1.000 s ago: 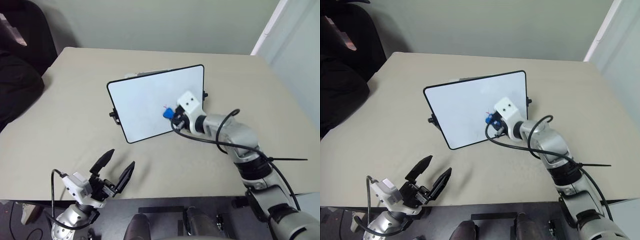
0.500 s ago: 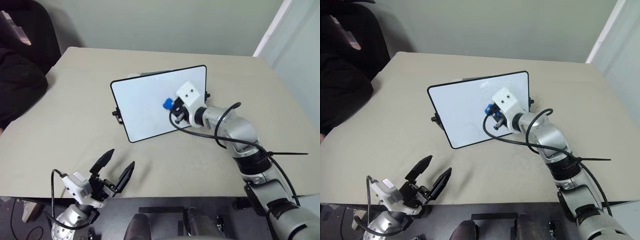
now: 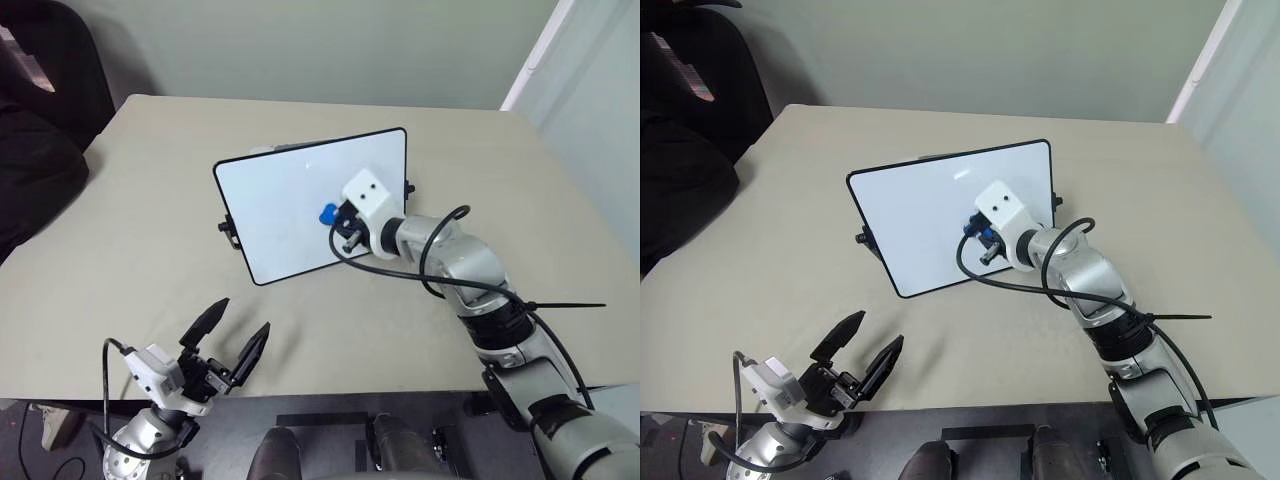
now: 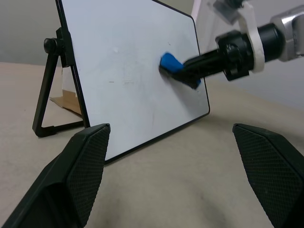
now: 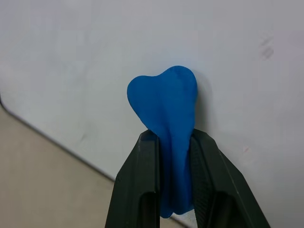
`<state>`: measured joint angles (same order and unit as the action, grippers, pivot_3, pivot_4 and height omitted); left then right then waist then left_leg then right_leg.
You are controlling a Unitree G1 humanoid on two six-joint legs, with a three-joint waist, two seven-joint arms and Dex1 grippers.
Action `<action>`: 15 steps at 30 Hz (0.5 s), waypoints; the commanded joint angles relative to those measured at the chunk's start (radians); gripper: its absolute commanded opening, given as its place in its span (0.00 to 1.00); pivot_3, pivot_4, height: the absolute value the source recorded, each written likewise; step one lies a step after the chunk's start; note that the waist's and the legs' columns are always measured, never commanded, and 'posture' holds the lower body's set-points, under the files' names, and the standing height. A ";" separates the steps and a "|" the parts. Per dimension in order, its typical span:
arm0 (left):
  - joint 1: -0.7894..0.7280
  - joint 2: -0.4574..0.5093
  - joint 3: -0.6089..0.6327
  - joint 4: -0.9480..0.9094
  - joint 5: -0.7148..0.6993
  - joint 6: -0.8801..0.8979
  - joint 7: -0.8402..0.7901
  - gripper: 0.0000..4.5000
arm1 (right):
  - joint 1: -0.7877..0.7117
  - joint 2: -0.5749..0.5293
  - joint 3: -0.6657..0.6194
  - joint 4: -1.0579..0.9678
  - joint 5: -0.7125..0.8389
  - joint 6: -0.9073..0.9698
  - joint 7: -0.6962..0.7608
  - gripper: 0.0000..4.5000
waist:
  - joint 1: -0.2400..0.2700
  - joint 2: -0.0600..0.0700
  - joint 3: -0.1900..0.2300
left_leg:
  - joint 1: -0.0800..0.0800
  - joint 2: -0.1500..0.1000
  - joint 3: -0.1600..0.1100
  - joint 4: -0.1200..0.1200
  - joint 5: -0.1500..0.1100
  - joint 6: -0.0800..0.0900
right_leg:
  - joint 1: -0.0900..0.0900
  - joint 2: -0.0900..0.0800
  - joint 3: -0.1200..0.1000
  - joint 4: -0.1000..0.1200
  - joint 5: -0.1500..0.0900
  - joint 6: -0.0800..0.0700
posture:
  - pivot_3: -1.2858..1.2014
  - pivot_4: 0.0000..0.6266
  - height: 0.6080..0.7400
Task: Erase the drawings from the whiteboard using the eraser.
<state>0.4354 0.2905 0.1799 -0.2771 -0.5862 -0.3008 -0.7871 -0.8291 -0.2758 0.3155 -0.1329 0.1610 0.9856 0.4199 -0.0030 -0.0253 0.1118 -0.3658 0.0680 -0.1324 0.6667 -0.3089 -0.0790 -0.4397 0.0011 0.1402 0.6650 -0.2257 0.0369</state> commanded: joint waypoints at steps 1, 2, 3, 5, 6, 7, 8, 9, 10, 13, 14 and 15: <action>-0.001 -0.004 0.002 -0.021 -0.002 -0.008 -0.006 1.00 | -0.041 0.004 -0.060 -0.007 -0.035 -0.046 -0.046 0.13 | 0.001 0.000 0.000 | 0.000 0.000 0.000 0.000 0.000 0.000 | 0.000 0.000 0.000 0.000 0.000 0.000 | 0.52 0.24 1.00; -0.002 -0.004 0.003 -0.019 -0.002 -0.008 -0.006 1.00 | -0.041 0.006 -0.059 -0.007 -0.038 -0.049 -0.049 0.13 | 0.001 0.000 0.000 | 0.000 0.000 0.000 0.000 0.000 0.000 | 0.000 0.000 0.000 0.000 0.000 0.000 | 0.52 0.24 1.00; -0.003 -0.004 0.003 -0.017 -0.001 -0.008 -0.006 1.00 | -0.040 0.008 -0.059 -0.006 -0.038 -0.051 -0.050 0.13 | 0.001 0.000 0.000 | 0.000 0.000 0.000 0.000 0.000 0.000 | 0.000 0.000 0.000 0.000 0.000 0.000 | 0.52 0.24 1.00; -0.005 -0.004 0.004 -0.014 -0.001 -0.008 -0.006 1.00 | -0.027 0.010 -0.050 -0.004 -0.039 -0.054 -0.048 0.13 | 0.000 0.000 0.000 | 0.000 0.000 0.000 0.000 0.000 0.000 | 0.000 0.000 0.000 0.000 0.000 -0.001 | 0.52 0.24 1.00; -0.005 -0.004 0.004 -0.014 -0.001 -0.009 -0.006 1.00 | -0.016 0.009 -0.041 -0.002 -0.041 -0.053 -0.046 0.13 | 0.000 0.000 0.000 | 0.000 0.000 0.000 0.000 0.000 0.000 | 0.000 0.000 0.000 0.000 0.000 -0.001 | 0.52 0.24 1.00; -0.006 -0.004 0.005 -0.013 -0.001 -0.008 -0.005 1.00 | 0.001 0.001 -0.023 0.002 -0.045 -0.044 -0.040 0.13 | 0.000 0.000 0.000 | 0.000 0.000 0.000 0.000 0.000 0.000 | 0.000 0.000 0.000 0.000 0.000 -0.001 | 0.52 0.24 1.00; -0.006 -0.004 0.006 -0.012 -0.002 -0.009 -0.006 1.00 | 0.017 -0.009 -0.005 0.004 -0.049 -0.033 -0.032 0.13 | 0.001 0.000 0.000 | 0.000 0.000 0.000 0.000 0.000 0.000 | 0.000 0.000 0.000 0.000 0.001 -0.001 | 0.52 0.24 1.00; -0.007 -0.004 0.007 -0.010 -0.002 -0.009 -0.006 1.00 | 0.033 -0.019 0.013 0.004 -0.054 -0.023 -0.024 0.13 | 0.001 0.000 0.000 | 0.000 0.000 0.000 0.000 0.000 0.000 | 0.000 0.000 0.000 0.000 0.001 -0.001 | 0.52 0.24 1.00; -0.007 -0.003 0.007 -0.008 -0.002 -0.010 -0.008 1.00 | 0.055 -0.033 0.032 0.004 -0.064 -0.027 -0.020 0.13 | 0.002 -0.001 0.000 | 0.000 0.000 0.000 0.000 0.000 0.000 | 0.001 0.000 0.000 0.000 0.001 -0.001 | 0.52 0.24 1.00; -0.012 -0.004 0.002 -0.007 0.003 -0.010 -0.007 1.00 | 0.103 -0.067 0.056 0.015 -0.108 -0.051 -0.036 0.13 | 0.003 -0.002 -0.001 | 0.001 0.000 0.000 0.001 0.000 0.000 | 0.002 0.000 0.000 0.000 0.001 -0.001 | 0.52 0.24 1.00; -0.015 -0.004 0.000 -0.007 0.005 -0.009 -0.006 1.00 | 0.107 -0.067 0.041 0.015 -0.109 -0.049 -0.044 0.13 | 0.003 -0.002 -0.001 | 0.001 0.000 0.000 0.001 0.000 0.000 | 0.003 0.000 0.000 0.000 0.001 -0.001 | 0.52 0.24 1.00; -0.018 -0.005 -0.001 -0.006 0.006 -0.009 -0.006 1.00 | 0.107 -0.065 0.026 0.014 -0.109 -0.047 -0.048 0.13 | 0.003 -0.001 -0.001 | 0.001 0.000 0.000 0.001 0.000 0.000 | 0.003 0.000 0.000 0.000 0.002 -0.003 | 0.52 0.24 1.00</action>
<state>0.4209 0.2903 0.1798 -0.2742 -0.5836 -0.3010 -0.7871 -0.7181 -0.3283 0.3633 -0.1304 0.0824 0.9273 0.3990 0.0002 -0.0267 0.1109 -0.3649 0.0680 -0.1322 0.6679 -0.3086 -0.0791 -0.4372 0.0009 0.1402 0.6649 -0.2230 0.0324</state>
